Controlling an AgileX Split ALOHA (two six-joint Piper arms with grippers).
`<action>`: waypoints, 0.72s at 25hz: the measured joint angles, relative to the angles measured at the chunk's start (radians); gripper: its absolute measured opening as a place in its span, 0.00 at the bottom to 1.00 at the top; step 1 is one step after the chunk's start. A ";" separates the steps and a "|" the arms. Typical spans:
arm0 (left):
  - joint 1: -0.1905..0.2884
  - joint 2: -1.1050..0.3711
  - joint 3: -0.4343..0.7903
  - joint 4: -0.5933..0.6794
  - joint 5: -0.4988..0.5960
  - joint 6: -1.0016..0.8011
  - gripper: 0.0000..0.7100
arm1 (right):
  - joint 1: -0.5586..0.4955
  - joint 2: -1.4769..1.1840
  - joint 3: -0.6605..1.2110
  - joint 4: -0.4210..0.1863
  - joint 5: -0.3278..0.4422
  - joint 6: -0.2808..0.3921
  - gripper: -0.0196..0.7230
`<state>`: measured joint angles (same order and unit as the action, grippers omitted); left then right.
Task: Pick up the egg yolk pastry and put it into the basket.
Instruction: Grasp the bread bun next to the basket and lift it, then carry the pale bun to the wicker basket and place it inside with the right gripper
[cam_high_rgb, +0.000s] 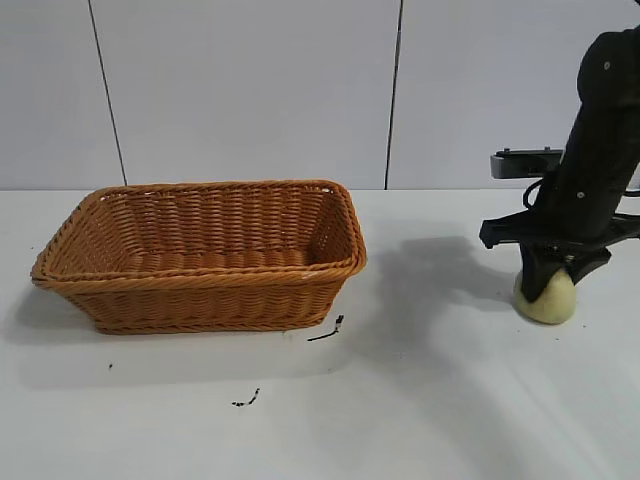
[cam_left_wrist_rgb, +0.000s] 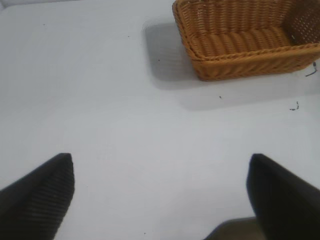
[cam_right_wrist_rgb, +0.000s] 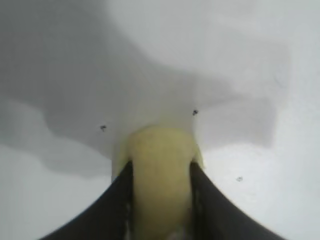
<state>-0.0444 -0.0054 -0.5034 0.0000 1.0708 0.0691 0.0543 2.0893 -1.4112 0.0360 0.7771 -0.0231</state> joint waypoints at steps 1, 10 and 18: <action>0.000 0.000 0.000 0.000 0.000 0.000 0.98 | 0.000 -0.022 -0.024 -0.001 0.018 0.000 0.19; 0.000 0.000 0.000 0.000 0.000 0.000 0.98 | 0.001 -0.143 -0.298 -0.002 0.236 0.000 0.19; 0.000 0.000 0.000 0.000 0.000 0.000 0.98 | 0.116 -0.142 -0.414 -0.028 0.276 0.005 0.19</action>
<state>-0.0444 -0.0054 -0.5034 0.0000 1.0708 0.0691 0.1708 1.9473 -1.8253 0.0081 1.0535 -0.0185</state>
